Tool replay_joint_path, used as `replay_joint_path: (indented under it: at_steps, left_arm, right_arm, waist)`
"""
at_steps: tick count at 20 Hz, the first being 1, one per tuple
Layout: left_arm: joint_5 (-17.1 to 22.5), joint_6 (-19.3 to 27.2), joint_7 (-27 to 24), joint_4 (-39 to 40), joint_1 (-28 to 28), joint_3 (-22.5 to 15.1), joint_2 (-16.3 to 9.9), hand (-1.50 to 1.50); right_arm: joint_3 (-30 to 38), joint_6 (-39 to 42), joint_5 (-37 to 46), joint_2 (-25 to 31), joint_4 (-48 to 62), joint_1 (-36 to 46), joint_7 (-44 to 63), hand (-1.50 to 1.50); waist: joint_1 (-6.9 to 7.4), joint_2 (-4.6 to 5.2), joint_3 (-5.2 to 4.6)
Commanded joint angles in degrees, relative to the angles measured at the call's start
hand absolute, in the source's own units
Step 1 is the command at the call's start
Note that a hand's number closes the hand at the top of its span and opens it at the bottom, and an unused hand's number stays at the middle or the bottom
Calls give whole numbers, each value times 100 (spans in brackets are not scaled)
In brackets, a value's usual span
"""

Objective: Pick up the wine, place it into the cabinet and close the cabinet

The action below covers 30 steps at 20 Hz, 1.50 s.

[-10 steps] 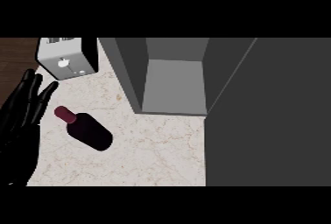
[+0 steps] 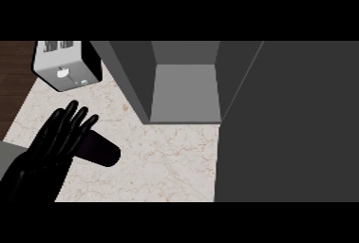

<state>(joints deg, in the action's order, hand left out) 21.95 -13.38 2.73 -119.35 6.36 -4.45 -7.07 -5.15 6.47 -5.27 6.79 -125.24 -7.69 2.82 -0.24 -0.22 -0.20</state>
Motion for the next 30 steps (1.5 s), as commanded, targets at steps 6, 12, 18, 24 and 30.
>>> replay_joint_path:
  at_steps: [6, 12, 18, 24, 30]
  left_arm:
    - [2097, -307, 1293, -1181, 853, 368, -493, -150]
    - [1970, 274, 1777, -1742, 542, 241, -294, -150]
    - [2071, 1151, 2439, -2236, 116, 358, -321, -150]
    - [2495, 1121, 2685, -2402, 302, 1023, -520, -150]
    - [2816, 951, 2828, -1905, -43, 1789, -760, -150]
  right_arm:
    - [-198, 228, -569, 218, -1486, -752, 1080, -150]
    - [-142, 0, -670, 191, -1753, -53, 1962, -150]
    - [-369, 19, -476, 100, -1959, -228, 1975, -150]
    - [-104, -83, -562, 111, -1912, 8, 2174, -150]
    - [7, -277, -667, 165, -2094, 506, 2773, -150]
  waist:
    - [26, 4, 18]
    - [40, 16, 18]
    - [10, 8, 23]
    - [44, 0, 21]
    - [47, 5, 18]
